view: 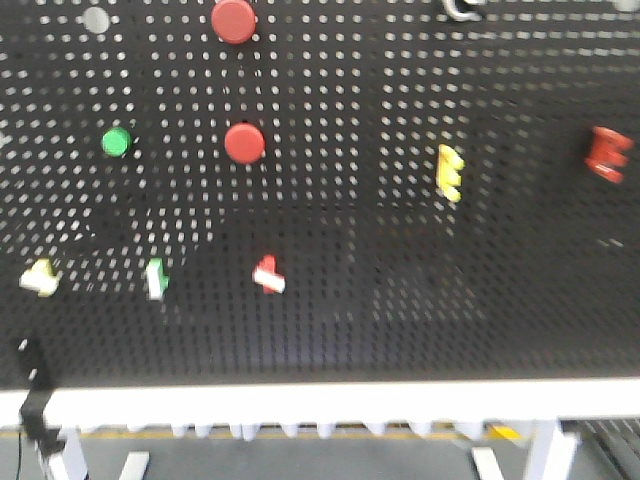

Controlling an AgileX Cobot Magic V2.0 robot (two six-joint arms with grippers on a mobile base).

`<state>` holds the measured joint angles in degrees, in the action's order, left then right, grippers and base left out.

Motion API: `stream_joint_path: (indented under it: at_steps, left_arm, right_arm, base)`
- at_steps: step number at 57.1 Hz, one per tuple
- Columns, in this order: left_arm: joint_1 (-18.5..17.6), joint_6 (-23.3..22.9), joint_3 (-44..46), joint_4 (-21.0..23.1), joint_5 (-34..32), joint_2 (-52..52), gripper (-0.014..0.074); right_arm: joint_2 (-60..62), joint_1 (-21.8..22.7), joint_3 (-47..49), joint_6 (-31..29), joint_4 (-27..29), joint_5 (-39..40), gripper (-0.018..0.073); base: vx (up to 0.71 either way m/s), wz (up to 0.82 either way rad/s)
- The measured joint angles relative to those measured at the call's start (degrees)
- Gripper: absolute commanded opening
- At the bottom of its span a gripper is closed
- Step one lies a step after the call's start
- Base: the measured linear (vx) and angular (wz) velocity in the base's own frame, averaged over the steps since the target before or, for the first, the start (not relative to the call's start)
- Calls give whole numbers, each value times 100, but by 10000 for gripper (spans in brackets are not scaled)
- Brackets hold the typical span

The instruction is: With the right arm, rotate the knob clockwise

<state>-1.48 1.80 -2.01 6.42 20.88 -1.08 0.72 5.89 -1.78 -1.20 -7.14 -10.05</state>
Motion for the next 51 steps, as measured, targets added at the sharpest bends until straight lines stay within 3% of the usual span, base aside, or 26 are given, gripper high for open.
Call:
stream_joint_path:
  at_steps: [25, 51]
  left_arm:
    - [0, 0, 0, 0, 0, 0, -6]
    - [0, 0, 0, 0, 0, 0, -6]
  right_arm:
    - [0, 0, 0, 0, 0, 0, -4]
    - [0, 0, 0, 0, 0, 0, -4]
  base:
    - [33, 5]
    - [9, -2]
